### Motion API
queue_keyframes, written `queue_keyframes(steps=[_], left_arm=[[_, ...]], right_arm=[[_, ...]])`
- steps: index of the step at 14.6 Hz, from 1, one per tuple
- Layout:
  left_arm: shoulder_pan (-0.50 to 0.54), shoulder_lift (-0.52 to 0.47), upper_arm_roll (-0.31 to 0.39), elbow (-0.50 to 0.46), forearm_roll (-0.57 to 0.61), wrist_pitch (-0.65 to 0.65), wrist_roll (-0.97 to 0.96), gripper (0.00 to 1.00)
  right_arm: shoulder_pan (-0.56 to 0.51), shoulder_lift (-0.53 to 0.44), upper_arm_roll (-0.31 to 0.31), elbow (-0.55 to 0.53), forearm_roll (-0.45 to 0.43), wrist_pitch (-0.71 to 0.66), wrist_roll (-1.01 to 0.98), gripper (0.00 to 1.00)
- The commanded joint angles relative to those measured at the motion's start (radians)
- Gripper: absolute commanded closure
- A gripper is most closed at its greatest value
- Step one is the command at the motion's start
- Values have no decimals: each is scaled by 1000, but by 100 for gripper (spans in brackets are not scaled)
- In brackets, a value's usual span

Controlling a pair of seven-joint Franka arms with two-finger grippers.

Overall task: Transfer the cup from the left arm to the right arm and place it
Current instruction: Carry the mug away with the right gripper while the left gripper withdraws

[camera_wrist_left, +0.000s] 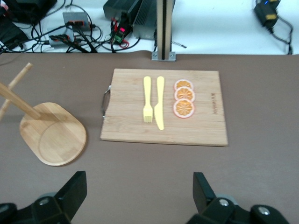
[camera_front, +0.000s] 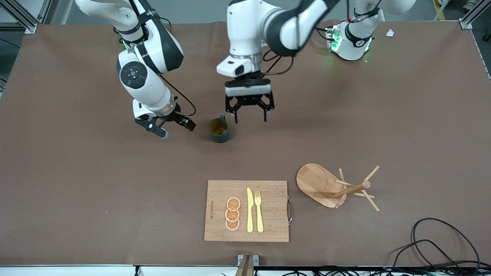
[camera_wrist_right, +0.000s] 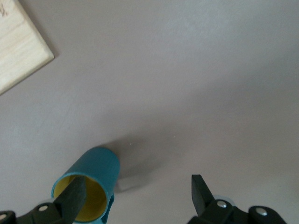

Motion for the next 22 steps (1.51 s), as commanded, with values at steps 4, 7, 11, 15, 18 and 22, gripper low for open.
queue_keyframes(steps=[4,7,11,15,18,22], left_arm=[[170,-4,-5,116,-291,-49,396,0],[226,49,0,267,-382,-217,524,0],[339,59,-2,345,-476,-366,701,0],[426,46,-5,381,-532,-520,795,0],[480,25,-3,385,-542,-572,864,0],[566,-21,-9,380,-621,-584,870,0]], right_arm=[[118,113,-9,48,9,72,190,0],[143,147,-9,59,9,86,200,0],[178,210,-9,57,9,144,227,2],[197,248,-9,57,5,190,256,52],[195,247,-9,65,5,185,255,100],[186,242,-11,66,2,176,238,100]])
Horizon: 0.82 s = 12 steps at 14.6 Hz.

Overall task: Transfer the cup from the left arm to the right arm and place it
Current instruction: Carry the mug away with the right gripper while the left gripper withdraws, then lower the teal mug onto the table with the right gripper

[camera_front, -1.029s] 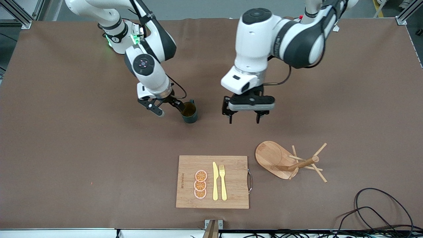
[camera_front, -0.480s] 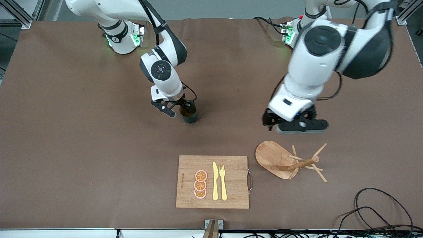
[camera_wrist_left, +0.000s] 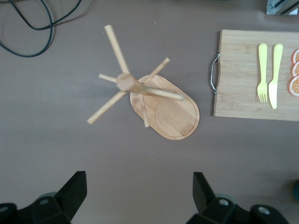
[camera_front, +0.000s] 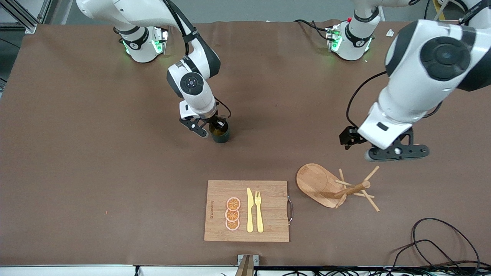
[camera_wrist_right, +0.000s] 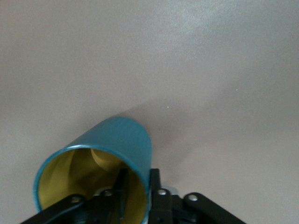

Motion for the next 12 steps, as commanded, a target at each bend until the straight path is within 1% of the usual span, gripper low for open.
queue_keyframes(steps=[1,3,5,9,12], left_arm=[[56,-48,-15,-3,-47,-38,23,0],[57,-66,-13,-5,-53,-53,26,0],[59,-81,-6,-5,-53,-75,32,0],[116,-120,-7,-5,-53,-167,89,0],[152,-124,-10,-5,-55,-184,121,0]], right_arm=[[-3,-14,-4,2,-2,-13,-34,100],[-9,-26,-10,0,-8,-30,-237,100],[-48,-67,-13,0,-11,-90,-440,100],[-153,-142,-15,-15,-20,-170,-828,100],[-257,-189,-18,-44,-51,-194,-1121,100]])
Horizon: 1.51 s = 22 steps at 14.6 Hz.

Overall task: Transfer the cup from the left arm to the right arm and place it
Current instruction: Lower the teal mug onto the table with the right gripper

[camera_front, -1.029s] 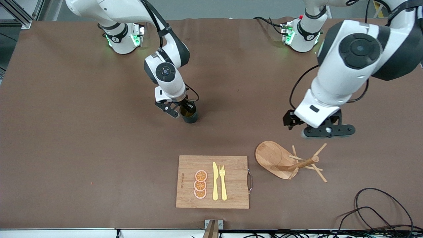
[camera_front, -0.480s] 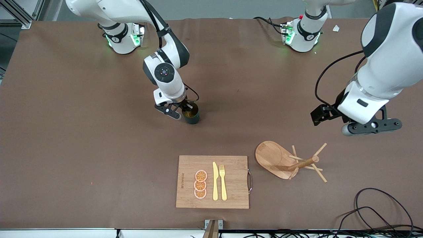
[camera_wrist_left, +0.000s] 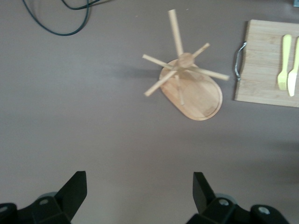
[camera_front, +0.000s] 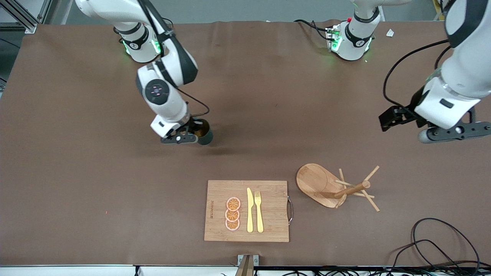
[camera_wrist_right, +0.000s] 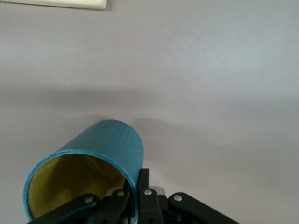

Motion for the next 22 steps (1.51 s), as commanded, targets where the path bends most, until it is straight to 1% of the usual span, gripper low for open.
queue_keyframes(steps=[1,2,3,5,6,9,10,12,13,14,17,19,21,22], left_arm=[[38,-18,-10,-8,-24,-18,27,0],[80,-26,-16,-8,-54,-18,40,0],[95,-29,-13,-12,-92,-24,59,0],[105,-39,1,-18,-128,-50,70,0],[88,-56,22,-37,-128,-50,71,0],[4,-111,154,-87,-163,-50,100,0],[-10,-139,182,-109,-165,-50,128,0],[-75,-187,272,-153,-165,-50,177,0],[-96,-213,304,-178,-165,-49,188,0],[-99,-219,309,-184,-163,-50,191,0],[-89,-207,311,-175,-163,-46,179,0],[-83,-193,309,-170,-160,-44,182,0],[-83,-193,303,-170,-134,-35,186,0],[-78,-198,303,-170,-129,-7,191,0]], right_arm=[[-104,-72,14,-58,-23,-11,-278,100],[-135,-76,14,-60,-23,-14,-375,100],[-166,-79,12,-60,-29,-26,-461,100],[-245,-82,11,-61,-83,-33,-638,100],[-287,-85,11,-68,-109,-33,-734,100],[-391,-81,11,-78,-140,-14,-955,100],[-425,-78,11,-78,-140,1,-1030,100],[-480,-76,11,-116,-140,76,-1134,100],[-494,-75,11,-141,-141,116,-1161,100],[-514,-73,11,-161,-141,156,-1201,100],[-563,-43,9,-164,-155,170,-1298,100],[-588,-13,9,-164,-181,190,-1310,100],[-609,6,9,-164,-187,199,-1327,100],[-617,14,9,-164,-187,201,-1336,100]])
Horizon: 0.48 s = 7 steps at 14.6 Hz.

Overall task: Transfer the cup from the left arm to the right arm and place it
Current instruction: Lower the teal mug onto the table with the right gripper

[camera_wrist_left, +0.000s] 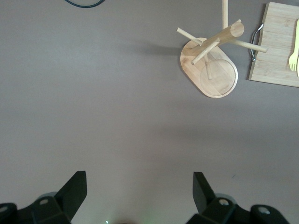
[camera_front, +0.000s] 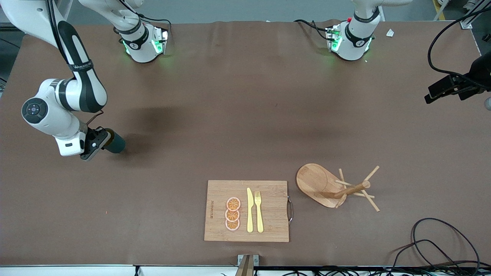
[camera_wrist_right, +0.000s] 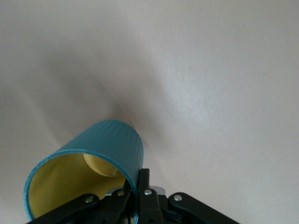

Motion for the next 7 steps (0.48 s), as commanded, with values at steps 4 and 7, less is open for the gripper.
queue_keyframes(steps=[4,7], left_arm=[[-4,-16,-1,-5,17,47,14,0],[-4,-11,-23,-5,10,55,0,0]], right_arm=[[-54,27,20,-18,-22,45,-34,98],[-51,30,20,-19,-22,46,-32,59]])
